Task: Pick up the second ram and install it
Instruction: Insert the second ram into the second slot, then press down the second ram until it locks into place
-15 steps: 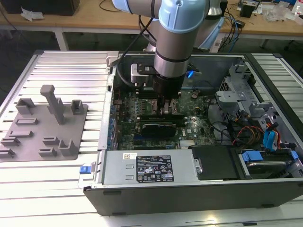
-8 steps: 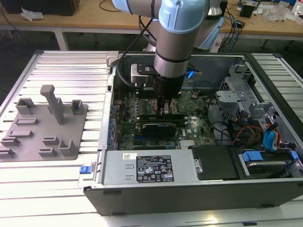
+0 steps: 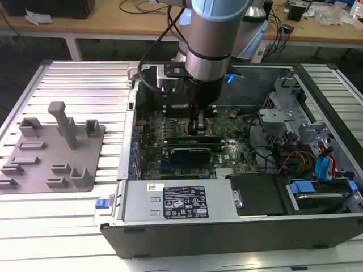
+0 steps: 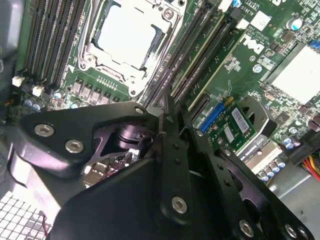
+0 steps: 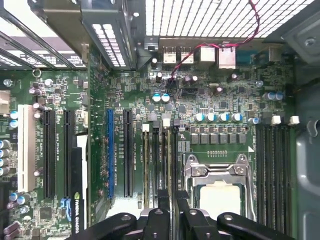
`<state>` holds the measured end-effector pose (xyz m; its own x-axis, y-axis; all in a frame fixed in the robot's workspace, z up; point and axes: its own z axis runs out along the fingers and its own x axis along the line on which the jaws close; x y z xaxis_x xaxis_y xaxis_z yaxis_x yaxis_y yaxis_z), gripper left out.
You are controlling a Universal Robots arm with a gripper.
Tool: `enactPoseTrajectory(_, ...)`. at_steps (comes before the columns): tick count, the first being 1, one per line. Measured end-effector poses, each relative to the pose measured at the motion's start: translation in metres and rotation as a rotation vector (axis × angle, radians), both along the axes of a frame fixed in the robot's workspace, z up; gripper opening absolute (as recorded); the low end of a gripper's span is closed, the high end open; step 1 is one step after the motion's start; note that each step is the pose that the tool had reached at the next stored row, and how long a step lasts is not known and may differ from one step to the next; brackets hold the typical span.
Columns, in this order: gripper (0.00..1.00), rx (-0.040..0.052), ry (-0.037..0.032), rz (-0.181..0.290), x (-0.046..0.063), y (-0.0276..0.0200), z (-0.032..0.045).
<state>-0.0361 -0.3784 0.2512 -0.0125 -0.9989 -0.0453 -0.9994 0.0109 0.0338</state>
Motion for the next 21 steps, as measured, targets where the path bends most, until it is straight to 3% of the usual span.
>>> enactPoseTrajectory(5,0.17,-0.0002,0.0001,0.000,0.002,0.0000,0.0001)
enactPoseTrajectory(7,0.08,-0.0002,0.0001,0.000,0.002,0.0000,0.0001)
enactPoseTrajectory(10,0.08,-0.0003,0.0001,0.000,0.003,0.0000,0.0001)
enactPoseTrajectory(13,0.08,-0.0001,0.0000,0.000,0.010,0.0005,0.0000)
enactPoseTrajectory(21,0.08,-0.0001,0.0001,0.000,0.011,0.0021,0.0002)
